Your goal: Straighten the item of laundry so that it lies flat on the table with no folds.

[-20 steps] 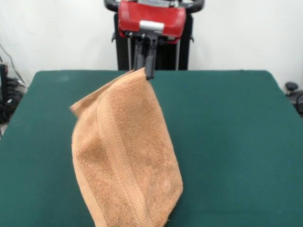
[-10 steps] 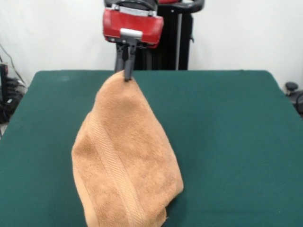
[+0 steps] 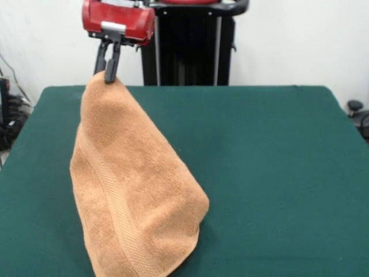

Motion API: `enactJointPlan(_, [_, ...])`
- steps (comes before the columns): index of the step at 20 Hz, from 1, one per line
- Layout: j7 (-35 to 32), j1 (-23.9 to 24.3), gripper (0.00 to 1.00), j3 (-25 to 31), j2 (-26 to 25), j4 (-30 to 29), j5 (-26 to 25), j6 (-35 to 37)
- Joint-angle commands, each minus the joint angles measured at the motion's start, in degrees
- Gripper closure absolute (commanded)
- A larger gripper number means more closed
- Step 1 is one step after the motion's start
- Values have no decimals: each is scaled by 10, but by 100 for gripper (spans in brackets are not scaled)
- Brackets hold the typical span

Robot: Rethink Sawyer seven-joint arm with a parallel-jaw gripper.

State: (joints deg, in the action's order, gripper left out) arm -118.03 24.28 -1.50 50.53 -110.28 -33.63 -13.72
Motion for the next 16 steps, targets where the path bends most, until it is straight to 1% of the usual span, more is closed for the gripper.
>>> enactJointPlan(1, [-36,11,100,110,-1,-74,-23,92])
enactJointPlan(3, [-31,17,100,118,-8,-71,-25,97])
enactJointPlan(9, [-21,15,100,118,-28,-61,-25,108])
enactJointPlan(10, [-22,18,0,122,-30,-61,-28,102])
enactJointPlan(12, [-17,28,0,136,-33,-61,-23,121])
enactJointPlan(16, [-17,47,0,162,-48,-60,-31,114])
